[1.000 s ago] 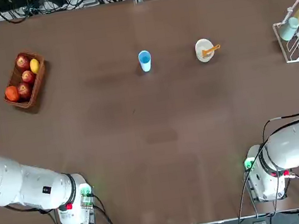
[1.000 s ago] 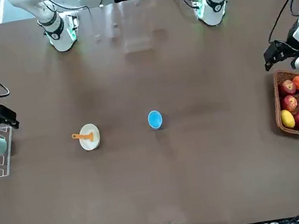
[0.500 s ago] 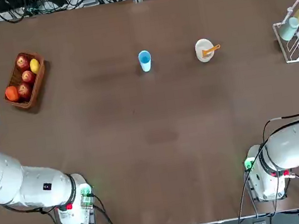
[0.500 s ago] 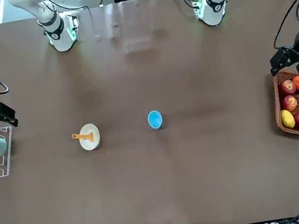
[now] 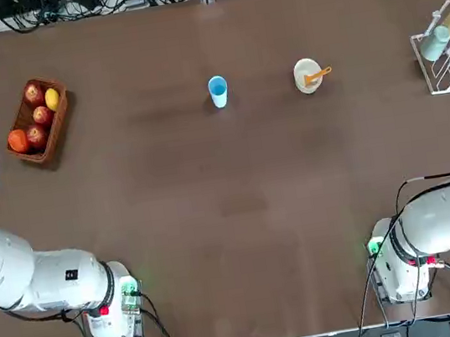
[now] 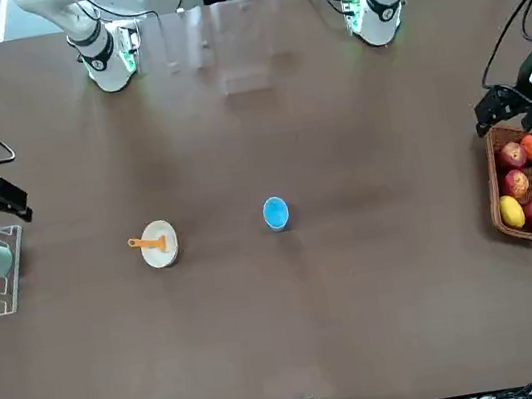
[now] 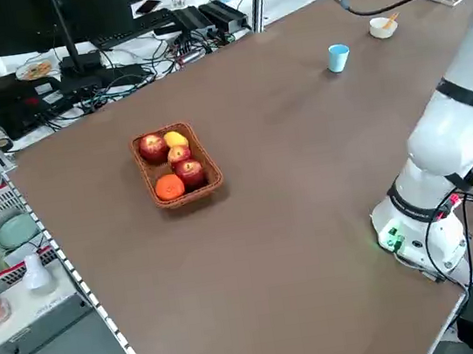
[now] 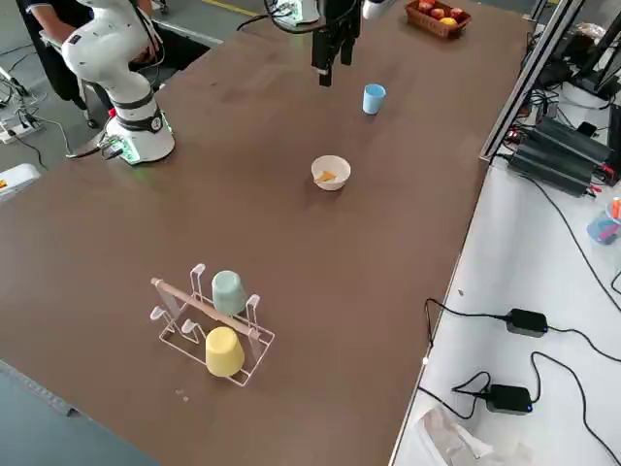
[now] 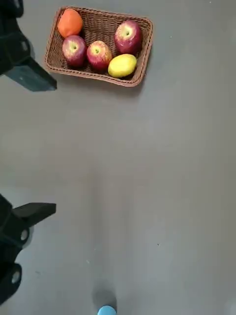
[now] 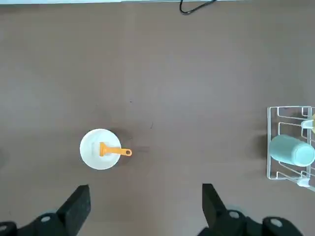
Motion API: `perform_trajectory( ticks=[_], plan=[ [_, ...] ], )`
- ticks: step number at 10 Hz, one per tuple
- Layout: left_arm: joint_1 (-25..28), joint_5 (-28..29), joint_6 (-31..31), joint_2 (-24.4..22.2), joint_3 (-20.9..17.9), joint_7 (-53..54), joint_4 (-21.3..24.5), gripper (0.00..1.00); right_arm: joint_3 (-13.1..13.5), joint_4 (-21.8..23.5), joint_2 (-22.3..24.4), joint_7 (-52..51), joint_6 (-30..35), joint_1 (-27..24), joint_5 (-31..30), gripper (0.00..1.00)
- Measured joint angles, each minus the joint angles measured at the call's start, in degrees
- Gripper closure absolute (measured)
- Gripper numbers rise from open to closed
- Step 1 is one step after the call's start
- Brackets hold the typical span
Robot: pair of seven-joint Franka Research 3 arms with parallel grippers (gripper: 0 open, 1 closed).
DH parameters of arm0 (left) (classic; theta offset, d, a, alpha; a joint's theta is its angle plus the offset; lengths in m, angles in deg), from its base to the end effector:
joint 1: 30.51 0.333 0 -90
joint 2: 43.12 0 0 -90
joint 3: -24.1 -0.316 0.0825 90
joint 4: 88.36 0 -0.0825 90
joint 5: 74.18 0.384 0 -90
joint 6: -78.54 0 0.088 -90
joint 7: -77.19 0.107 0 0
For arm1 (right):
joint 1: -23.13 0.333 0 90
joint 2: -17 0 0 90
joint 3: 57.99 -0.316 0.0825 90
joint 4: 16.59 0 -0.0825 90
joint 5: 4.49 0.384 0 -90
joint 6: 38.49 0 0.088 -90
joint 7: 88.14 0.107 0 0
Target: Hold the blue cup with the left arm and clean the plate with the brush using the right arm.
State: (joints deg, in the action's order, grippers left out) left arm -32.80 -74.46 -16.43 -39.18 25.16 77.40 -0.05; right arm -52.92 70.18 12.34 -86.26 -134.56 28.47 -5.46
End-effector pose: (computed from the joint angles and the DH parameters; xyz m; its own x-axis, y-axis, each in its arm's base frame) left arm 0.5829 -0.0342 0.6073 0.9970 -0.0615 0.0475 -0.0619 -0.9981 0.0060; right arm 0.5901 0.0033 0.6148 0.9963 -0.0254 0.0819 -0.0273 -0.9994 0.0214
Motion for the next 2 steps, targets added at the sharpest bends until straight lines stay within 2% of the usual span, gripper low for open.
perform_trajectory(
  ticks=[2],
  plan=[
    [0.1, 0.2, 0.1, 0.0, 0.2, 0.0, -0.7, 0.0, 0.0, 0.0, 0.0, 0.0, -0.1, 0.0, 0.0, 0.0]
  ],
)
